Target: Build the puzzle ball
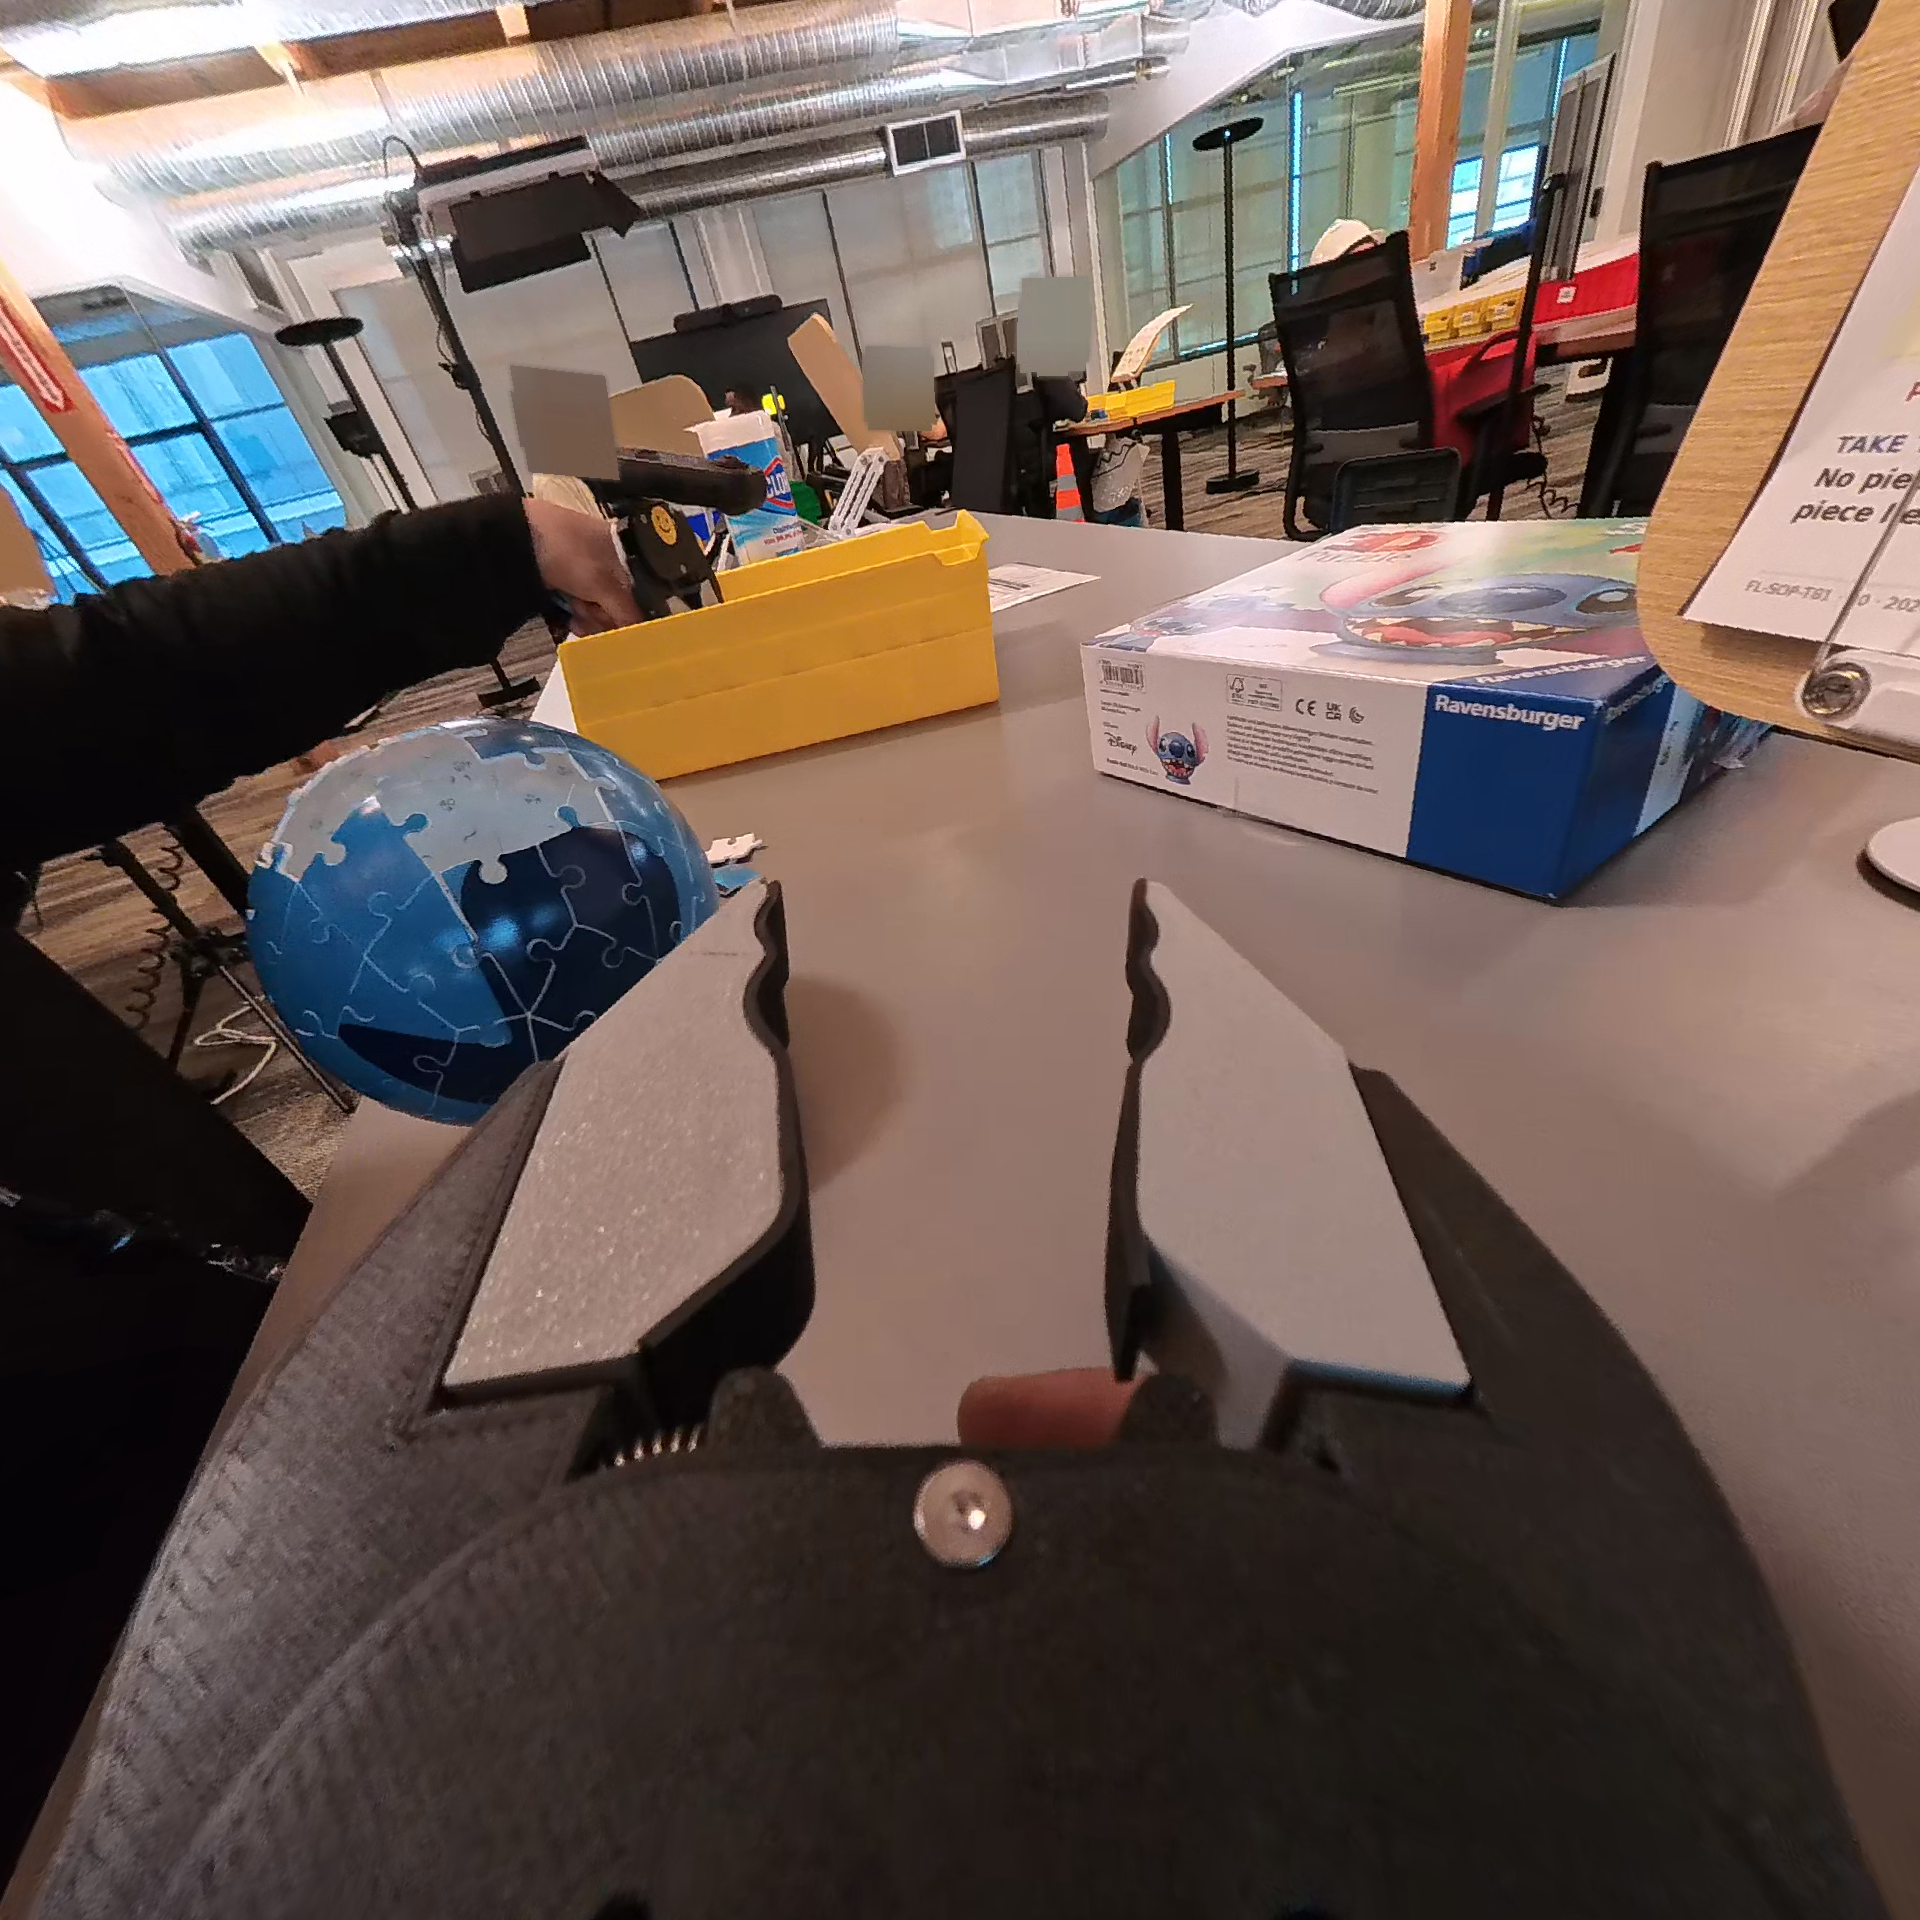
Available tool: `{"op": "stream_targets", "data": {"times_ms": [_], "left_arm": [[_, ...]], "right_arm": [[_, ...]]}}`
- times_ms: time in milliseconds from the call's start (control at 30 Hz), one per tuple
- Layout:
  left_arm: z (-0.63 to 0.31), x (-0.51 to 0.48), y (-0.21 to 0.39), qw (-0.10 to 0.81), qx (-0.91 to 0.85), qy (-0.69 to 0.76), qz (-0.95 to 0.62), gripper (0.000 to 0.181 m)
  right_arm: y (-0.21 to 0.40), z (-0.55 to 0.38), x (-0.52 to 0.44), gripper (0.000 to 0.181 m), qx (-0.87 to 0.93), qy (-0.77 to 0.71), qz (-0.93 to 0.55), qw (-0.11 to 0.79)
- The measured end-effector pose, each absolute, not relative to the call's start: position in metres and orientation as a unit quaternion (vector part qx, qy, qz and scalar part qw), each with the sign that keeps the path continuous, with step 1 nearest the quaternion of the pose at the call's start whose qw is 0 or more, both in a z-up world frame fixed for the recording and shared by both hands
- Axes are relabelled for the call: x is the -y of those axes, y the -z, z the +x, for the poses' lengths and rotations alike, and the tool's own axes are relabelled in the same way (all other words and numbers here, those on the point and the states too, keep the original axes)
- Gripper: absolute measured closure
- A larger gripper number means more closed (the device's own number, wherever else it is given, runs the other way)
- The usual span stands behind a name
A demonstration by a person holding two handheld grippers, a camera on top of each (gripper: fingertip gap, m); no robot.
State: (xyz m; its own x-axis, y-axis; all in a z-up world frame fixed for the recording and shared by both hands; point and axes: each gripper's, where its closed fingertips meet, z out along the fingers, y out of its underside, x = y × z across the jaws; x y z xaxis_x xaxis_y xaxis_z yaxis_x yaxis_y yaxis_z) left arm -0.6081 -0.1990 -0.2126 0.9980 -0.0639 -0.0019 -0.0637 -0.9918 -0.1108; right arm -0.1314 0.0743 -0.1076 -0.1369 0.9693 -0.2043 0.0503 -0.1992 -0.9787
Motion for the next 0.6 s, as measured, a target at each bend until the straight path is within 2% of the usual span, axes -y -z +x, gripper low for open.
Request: {"op": "stream_targets", "data": {"times_ms": [200, 333, 467, 533, 600], "left_arm": [[-0.62, 0.201, 0.202, 0.061, -0.04, -0.054, -0.996, 0.156], [-0.617, 0.178, 0.143, 0.152, -0.039, -0.112, -0.981, 0.156], [-0.522, 0.135, 0.078, 0.284, -0.128, -0.054, -0.949, 0.156], [-0.467, 0.121, 0.077, 0.293, -0.199, -0.043, -0.934, 0.156], [-0.423, 0.11, 0.101, 0.276, -0.254, -0.035, -0.926, 0.156]], "right_arm": [[0.109, -0.132, -0.069, 0.118, 0.5, -0.572, -0.516, 0.397], [0.109, -0.132, -0.068, 0.118, 0.503, -0.574, -0.513, 0.394], [0.109, -0.133, -0.067, 0.118, 0.506, -0.572, -0.512, 0.394], [0.109, -0.133, -0.066, 0.119, 0.507, -0.57, -0.512, 0.395], [0.11, -0.133, -0.065, 0.119, 0.509, -0.569, -0.511, 0.394]]}}
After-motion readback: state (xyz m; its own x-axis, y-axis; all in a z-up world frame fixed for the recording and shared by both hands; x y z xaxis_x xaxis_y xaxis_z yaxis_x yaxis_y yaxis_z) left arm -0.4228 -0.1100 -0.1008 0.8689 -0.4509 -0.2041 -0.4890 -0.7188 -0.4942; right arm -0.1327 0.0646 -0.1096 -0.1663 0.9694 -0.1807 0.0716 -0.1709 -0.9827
